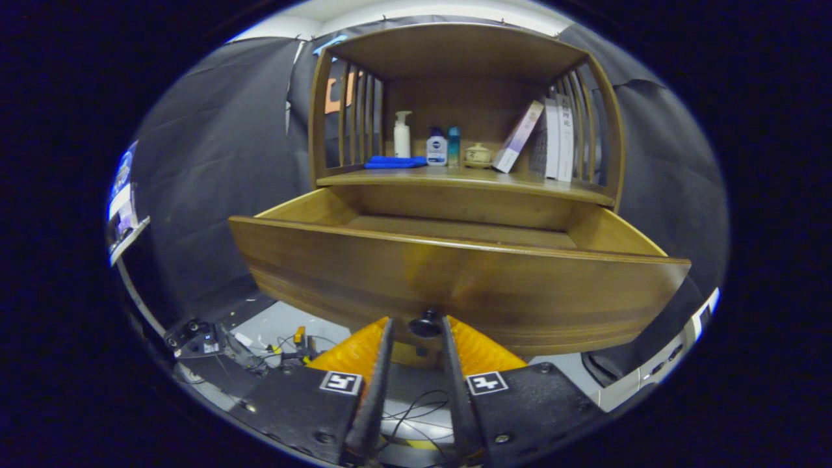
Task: Pull open the drawer, take out the items inside it, and place them on the countertop above the cabinet.
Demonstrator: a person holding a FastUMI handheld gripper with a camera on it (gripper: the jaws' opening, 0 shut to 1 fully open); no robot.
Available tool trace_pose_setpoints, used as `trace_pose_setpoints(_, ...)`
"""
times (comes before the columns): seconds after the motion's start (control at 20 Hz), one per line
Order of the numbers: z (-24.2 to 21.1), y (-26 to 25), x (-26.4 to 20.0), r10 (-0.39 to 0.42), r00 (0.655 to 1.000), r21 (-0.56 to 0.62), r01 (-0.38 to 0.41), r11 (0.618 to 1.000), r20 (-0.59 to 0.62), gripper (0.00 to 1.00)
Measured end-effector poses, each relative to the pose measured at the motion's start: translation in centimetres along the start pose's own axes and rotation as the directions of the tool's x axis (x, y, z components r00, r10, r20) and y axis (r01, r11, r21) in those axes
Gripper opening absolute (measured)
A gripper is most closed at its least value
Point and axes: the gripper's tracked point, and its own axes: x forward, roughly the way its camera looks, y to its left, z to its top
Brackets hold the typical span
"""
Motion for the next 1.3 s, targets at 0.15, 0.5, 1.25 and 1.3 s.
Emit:
trace_pose_setpoints(0.15,2.6,0.3,-1.9,0.035,0.999,-0.017,-0.035,0.999,0.019,0.63)
trace_pose_setpoints(0.5,10.7,0.1,-2.7,0.099,0.994,0.028,-0.101,0.995,0.042,0.91)
trace_pose_setpoints(1.25,9.5,-4.4,7.4,0.056,0.919,0.053,-0.038,0.998,-0.391,0.96)
trace_pose_setpoints(1.3,9.4,-4.7,7.9,0.050,0.907,0.057,-0.029,0.998,-0.418,0.96)
